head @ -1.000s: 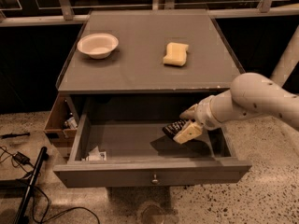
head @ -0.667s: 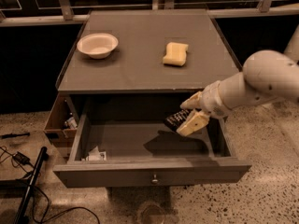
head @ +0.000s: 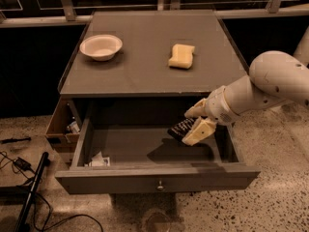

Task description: Pick rxbar chocolate from top drawer and place on counter

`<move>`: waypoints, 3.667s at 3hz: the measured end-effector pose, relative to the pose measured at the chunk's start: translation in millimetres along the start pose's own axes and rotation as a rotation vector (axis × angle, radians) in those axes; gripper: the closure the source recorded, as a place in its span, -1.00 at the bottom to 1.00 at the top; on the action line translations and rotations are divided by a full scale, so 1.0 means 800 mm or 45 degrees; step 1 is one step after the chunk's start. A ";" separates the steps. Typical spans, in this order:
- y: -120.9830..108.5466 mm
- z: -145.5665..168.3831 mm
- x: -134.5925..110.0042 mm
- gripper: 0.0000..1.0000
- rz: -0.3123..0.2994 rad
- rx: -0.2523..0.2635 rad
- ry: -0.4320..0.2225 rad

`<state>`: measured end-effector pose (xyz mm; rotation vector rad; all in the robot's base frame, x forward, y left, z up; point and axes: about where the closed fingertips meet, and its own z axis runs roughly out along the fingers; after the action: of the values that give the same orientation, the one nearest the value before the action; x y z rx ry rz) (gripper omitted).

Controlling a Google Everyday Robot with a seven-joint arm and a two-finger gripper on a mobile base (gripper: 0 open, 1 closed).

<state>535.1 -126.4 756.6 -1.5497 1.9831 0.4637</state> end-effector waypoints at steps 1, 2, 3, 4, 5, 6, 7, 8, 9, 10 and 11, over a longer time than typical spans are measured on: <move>-0.001 -0.011 -0.013 1.00 -0.009 0.007 0.008; -0.005 -0.035 -0.042 1.00 -0.034 0.034 0.029; -0.013 -0.059 -0.077 1.00 -0.076 0.075 0.038; -0.033 -0.064 -0.106 1.00 -0.127 0.124 0.035; -0.057 -0.052 -0.129 1.00 -0.170 0.148 0.025; -0.080 -0.031 -0.147 1.00 -0.197 0.135 0.027; -0.101 -0.010 -0.171 1.00 -0.218 0.101 0.038; -0.112 -0.002 -0.186 1.00 -0.227 0.082 0.045; -0.123 0.009 -0.200 1.00 -0.232 0.065 0.046; -0.134 0.026 -0.209 1.00 -0.234 0.052 0.045; -0.144 0.043 -0.209 1.00 -0.227 0.042 0.035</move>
Offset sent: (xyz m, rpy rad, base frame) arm 0.0065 0.0120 0.0816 -0.0605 -0.0603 -0.0041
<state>680.3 -9.7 843.7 -1.7015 1.8426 0.3368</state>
